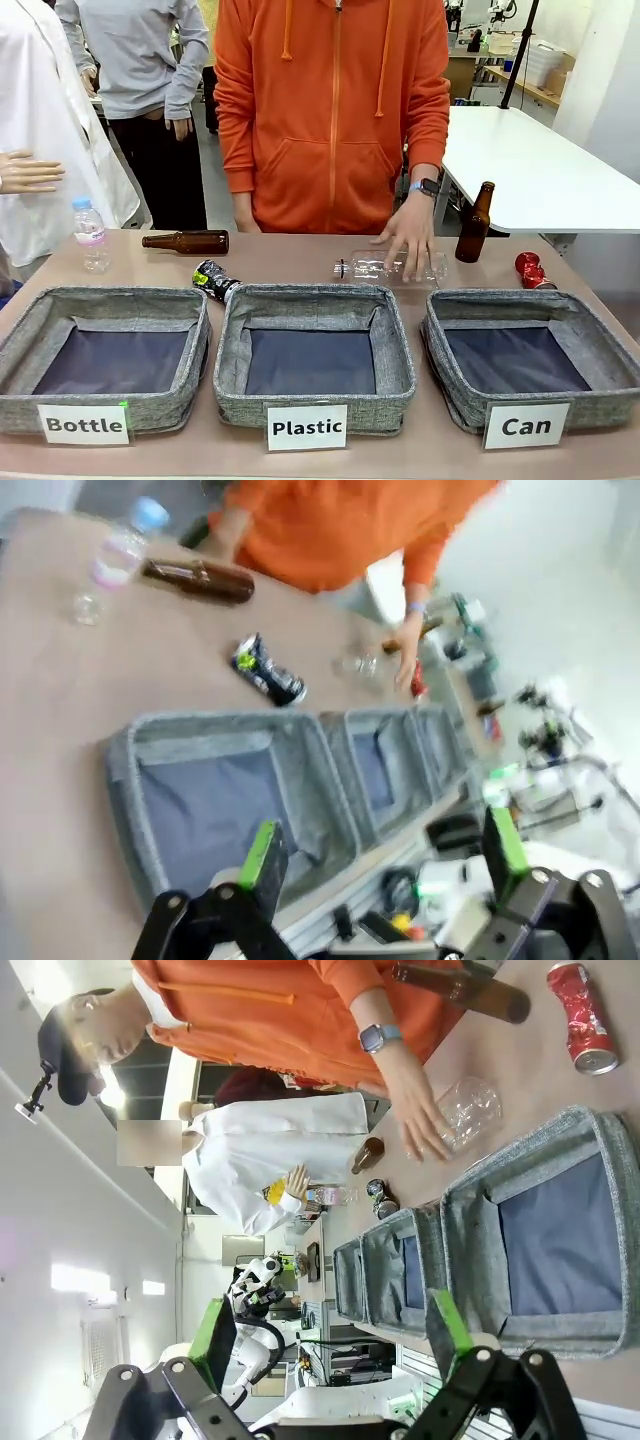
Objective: Sort the can waste into the basket.
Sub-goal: Pick up the can waste from the table and place it in the right Fabric basket.
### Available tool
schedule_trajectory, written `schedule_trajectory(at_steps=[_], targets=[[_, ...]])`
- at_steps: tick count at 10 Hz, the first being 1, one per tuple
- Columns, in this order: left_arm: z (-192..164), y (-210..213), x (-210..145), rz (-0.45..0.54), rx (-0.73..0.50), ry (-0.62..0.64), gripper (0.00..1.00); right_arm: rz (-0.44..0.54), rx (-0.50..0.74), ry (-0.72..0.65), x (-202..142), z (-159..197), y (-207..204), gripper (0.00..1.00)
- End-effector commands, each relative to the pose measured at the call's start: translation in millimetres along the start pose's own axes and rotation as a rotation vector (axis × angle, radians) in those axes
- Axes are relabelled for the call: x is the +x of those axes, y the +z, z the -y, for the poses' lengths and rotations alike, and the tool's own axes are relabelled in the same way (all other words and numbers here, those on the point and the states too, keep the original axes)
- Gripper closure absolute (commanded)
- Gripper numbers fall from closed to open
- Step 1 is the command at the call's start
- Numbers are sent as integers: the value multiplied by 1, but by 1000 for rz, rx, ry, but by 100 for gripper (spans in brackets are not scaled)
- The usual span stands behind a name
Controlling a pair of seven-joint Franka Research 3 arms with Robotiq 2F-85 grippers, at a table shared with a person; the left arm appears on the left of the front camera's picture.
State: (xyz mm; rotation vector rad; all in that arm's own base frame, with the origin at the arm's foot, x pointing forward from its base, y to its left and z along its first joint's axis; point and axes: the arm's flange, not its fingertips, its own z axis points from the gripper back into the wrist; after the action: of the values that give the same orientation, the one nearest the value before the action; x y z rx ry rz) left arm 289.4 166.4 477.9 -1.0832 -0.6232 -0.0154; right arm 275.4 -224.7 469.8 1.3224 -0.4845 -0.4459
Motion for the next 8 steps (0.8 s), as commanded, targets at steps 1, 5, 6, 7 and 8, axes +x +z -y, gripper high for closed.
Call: schedule_trajectory(at_steps=[1, 5, 6, 7, 8], targets=[[37, -47, 18, -167, 135, -186, 0, -7, 2, 18, 1, 0, 2, 0], [103, -198, 15, -331, 515, -458, 0, -7, 2, 18, 1, 0, 2, 0], [116, -238, 6, -310, 574, -501, 0, -7, 2, 18, 1, 0, 2, 0], [123, -273, -2, -430, 597, -526, 0, -7, 2, 18, 1, 0, 2, 0], [127, -302, 1, -463, 638, -559, 0, -7, 2, 18, 1, 0, 2, 0]])
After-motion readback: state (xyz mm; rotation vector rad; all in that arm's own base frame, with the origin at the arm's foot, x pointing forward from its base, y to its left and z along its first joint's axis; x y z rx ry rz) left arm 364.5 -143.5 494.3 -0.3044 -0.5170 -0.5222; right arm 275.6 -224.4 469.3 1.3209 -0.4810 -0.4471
